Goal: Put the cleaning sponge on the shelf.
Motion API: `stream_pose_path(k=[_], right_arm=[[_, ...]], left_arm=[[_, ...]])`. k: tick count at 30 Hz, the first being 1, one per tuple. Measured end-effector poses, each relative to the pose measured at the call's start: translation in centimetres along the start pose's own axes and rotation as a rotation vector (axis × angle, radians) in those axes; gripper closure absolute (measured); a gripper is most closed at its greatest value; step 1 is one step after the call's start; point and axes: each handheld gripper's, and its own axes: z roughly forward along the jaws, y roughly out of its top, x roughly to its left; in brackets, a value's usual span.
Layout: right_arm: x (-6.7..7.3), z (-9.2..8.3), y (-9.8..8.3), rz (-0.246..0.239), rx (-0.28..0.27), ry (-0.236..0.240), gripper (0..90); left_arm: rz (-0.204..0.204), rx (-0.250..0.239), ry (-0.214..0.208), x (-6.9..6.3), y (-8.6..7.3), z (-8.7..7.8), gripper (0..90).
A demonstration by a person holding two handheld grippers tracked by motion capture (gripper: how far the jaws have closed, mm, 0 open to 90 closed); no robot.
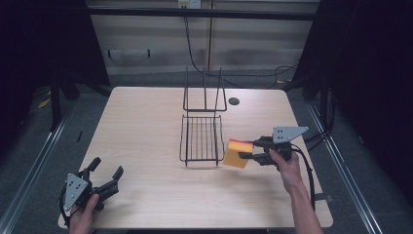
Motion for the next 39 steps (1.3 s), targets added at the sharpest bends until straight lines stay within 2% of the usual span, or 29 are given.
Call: stream_pose_path(k=[8,13,21,27,33,39], right_arm=[[-0.2,0.4,0.3,0.006,-0.007,0.013,60.1],[-0.2,1.0,1.4,-0.005,-0.006,0.027,60.1],[-0.5,1.9,1.5,0.006,-0.012,0.039,60.1],[-0.6,2.2,2.9,-0.018,-0.012,0.050,60.1],[-0.8,3.3,3.7,-0.009,0.003,0.078,60.1],[-1.0,4.2,4.5,-0.012,0.009,0.087,60.1]], left_arm=[[-0.003,0.001,-0.002,0.0,0.0,0.0,15.6],[-0.002,0.000,-0.002,0.0,0.0,0.0,15.6],[0.001,0.002,-0.002,0.0,0.0,0.0,15.6],[0.004,0.007,-0.003,0.0,0.0,0.0,15.6],[-0.003,0.001,-0.005,0.0,0.0,0.0,15.6],[-0.002,0.001,-0.006,0.0,0.0,0.0,15.6]])
